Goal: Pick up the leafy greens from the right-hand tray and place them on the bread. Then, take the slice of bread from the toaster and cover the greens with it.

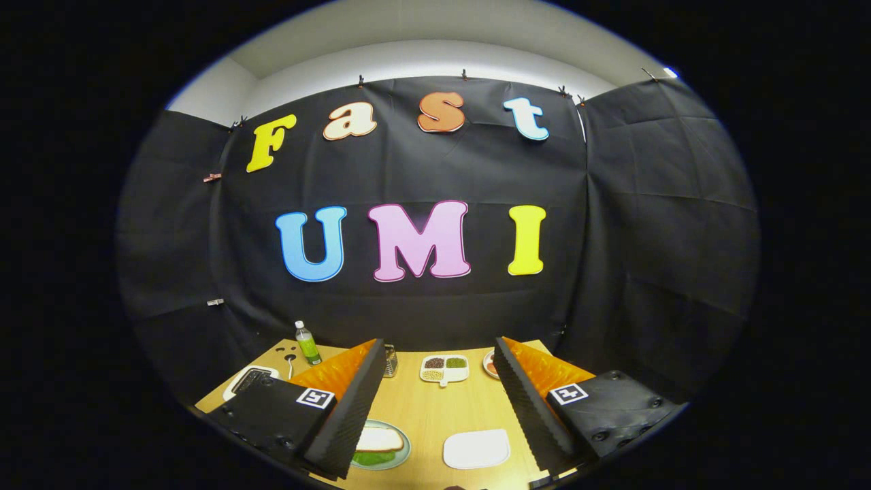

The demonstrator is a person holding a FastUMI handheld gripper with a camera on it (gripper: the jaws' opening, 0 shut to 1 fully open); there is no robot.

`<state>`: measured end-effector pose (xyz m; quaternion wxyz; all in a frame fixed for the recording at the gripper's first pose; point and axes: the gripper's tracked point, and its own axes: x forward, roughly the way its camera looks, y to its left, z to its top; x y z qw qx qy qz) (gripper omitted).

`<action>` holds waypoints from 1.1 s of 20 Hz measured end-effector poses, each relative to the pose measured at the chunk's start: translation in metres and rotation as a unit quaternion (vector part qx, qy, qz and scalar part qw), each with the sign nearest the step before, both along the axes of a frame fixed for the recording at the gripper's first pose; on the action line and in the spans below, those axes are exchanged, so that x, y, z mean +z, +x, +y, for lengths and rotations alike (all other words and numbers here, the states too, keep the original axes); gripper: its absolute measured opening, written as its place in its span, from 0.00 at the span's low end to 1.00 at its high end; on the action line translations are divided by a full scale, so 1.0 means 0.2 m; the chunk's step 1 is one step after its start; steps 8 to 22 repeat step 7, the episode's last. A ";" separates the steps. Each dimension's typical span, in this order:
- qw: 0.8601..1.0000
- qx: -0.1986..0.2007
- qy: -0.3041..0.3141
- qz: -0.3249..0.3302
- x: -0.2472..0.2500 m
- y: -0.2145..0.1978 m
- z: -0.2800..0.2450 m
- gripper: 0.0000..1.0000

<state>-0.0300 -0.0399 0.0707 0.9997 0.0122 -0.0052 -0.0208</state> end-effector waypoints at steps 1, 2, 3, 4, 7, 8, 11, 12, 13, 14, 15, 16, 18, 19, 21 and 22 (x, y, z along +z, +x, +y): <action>1.000 0.000 0.000 -0.001 0.00 0.01 0.03 0.99; 1.000 0.000 0.000 0.000 0.00 0.02 0.05 0.99; 1.000 0.001 0.001 0.000 0.00 0.03 0.08 0.99; 1.000 0.001 0.002 0.000 0.00 0.03 0.11 0.99; 1.000 0.000 0.005 0.007 -0.02 0.05 0.14 0.99; 1.000 0.000 0.005 0.007 -0.02 0.05 0.14 0.99; 1.000 0.000 0.005 0.007 -0.02 0.05 0.14 0.99; 1.000 0.000 0.005 0.007 -0.02 0.05 0.14 0.99; 1.000 0.000 0.005 0.007 -0.02 0.05 0.14 0.99; 1.000 0.000 0.005 0.007 -0.02 0.05 0.14 0.99; 1.000 0.000 0.005 0.007 -0.02 0.05 0.14 0.99; 1.000 0.000 0.005 0.007 -0.02 0.05 0.14 0.99; 1.000 0.000 0.005 0.007 -0.02 0.05 0.14 0.99; 1.000 0.000 0.005 0.007 -0.02 0.05 0.14 0.99; 1.000 0.000 0.005 0.007 -0.02 0.05 0.14 0.99; 1.000 0.000 0.005 0.007 -0.02 0.05 0.14 0.99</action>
